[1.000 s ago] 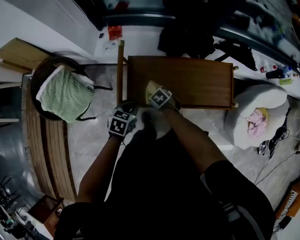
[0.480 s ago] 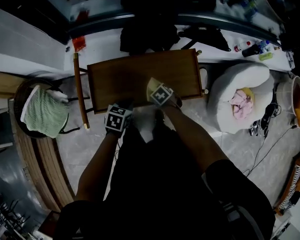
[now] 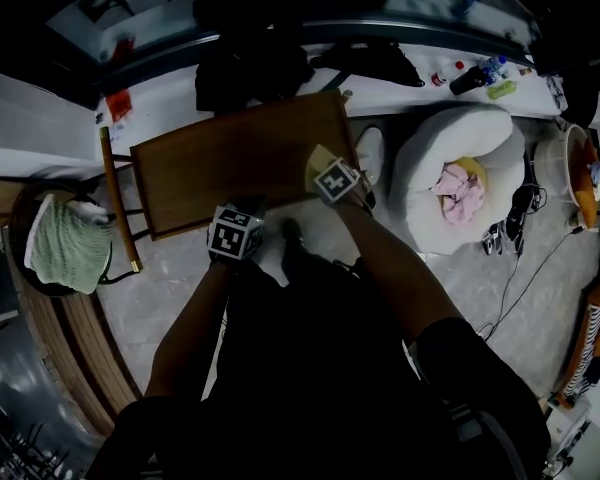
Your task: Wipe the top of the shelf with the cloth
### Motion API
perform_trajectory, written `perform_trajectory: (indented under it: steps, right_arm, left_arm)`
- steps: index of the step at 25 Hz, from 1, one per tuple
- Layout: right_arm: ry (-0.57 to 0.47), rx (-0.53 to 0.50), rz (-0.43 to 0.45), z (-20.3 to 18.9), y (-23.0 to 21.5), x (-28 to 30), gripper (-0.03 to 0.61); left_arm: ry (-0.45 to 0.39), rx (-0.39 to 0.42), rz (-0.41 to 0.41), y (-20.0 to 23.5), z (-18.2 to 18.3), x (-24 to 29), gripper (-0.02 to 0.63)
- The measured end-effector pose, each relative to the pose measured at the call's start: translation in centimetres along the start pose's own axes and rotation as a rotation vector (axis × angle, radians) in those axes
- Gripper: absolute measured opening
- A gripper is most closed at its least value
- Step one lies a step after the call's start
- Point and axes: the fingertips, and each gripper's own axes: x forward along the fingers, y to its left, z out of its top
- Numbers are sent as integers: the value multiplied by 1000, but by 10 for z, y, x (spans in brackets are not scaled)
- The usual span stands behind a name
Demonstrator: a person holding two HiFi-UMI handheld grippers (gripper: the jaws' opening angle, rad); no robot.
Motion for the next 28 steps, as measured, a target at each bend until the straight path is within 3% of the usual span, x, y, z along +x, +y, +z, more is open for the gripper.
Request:
perform_trajectory:
  steps: [3, 6, 8, 10, 13, 16, 18, 21, 23, 25, 28]
  right_arm:
    - [14, 45, 20, -14, -7, -11, 31]
    - [19, 17, -73, -20, -32, -20, 31]
    - [47, 22, -79, -29, -34, -20, 31]
    - [54, 44, -57, -34, -30, -20, 31]
    - [5, 141, 55, -31, -17, -29, 31]
    - [-244, 114, 105, 10, -25, -65, 31]
    - [-444, 124, 184, 46, -18, -105, 31]
    - [-781, 217, 312, 108, -3, -198, 31]
    - [-989, 217, 372, 145, 17, -273, 31]
    - [-1127, 115, 400, 167, 51, -339, 31]
    - [-1255, -64, 462, 175, 114, -418, 31]
  left_arm:
    - [-6, 7, -12, -11, 3, 8, 6]
    - [-11, 13, -15, -16, 5, 12, 6]
    - [-7, 23, -2, -17, 7, 7, 6]
    - [-10, 26, 8, -18, 7, 2, 6]
    - [-18, 19, 26, -16, 5, -6, 6]
    - [-49, 1, 41, -13, 6, -21, 6]
    - [-71, -5, 52, -9, 6, -36, 6]
    - [-111, 8, 62, -3, 11, -59, 6]
    - [-136, 25, 71, 1, 12, -74, 6]
    - [-165, 43, 76, 1, 13, -90, 6]
    - [-247, 60, 64, -5, 19, -119, 6]
